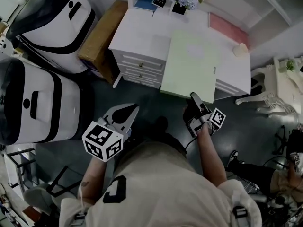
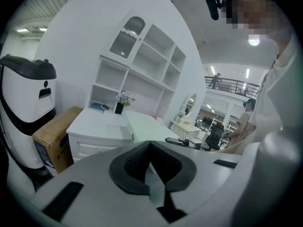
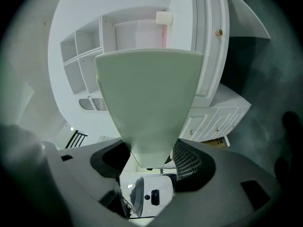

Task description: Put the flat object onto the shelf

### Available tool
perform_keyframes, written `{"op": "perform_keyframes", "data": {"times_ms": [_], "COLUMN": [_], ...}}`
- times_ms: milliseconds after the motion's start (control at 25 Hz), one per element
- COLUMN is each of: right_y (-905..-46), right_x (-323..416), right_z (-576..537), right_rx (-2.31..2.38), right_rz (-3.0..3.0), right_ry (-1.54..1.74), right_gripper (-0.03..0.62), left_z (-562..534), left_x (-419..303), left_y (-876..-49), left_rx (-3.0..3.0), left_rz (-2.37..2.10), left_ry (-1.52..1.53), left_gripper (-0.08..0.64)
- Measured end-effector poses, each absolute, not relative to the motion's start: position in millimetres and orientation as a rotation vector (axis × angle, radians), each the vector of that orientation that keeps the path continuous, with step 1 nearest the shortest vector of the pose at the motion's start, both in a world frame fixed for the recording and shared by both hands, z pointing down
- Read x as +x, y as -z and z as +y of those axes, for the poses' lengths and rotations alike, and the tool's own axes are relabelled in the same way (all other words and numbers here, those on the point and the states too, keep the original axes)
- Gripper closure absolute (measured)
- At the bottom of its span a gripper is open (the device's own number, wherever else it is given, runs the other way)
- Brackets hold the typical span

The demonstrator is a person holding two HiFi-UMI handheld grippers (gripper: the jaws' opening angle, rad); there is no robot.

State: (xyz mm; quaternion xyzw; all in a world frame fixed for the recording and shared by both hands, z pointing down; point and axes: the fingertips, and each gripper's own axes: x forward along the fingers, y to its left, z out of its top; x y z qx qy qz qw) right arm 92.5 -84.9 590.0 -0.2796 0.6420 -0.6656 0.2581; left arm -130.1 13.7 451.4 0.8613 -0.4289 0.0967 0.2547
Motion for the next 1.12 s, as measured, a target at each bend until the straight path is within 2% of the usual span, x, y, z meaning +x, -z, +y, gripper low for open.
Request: {"op": "perform_keyframes", "data": {"times_ms": [520, 1120], "right_y": [-558, -531], "right_x": [55, 56], "right_z": [-15, 53], "right_rx": [-0.762, -0.825], "right_rz": [1.762, 1.723], "right_ry": [1.723, 1.644], "right_gripper": [0.301, 0.300], "left_z": [58, 86], "left_x": [-166, -153], "left_y": [-448, -459], "left_rx": [2.395, 2.456], "left_rz": [-1.062, -0.862], "left_ry": [-0.216, -0.269], "left_gripper": [0.546, 0.546]}}
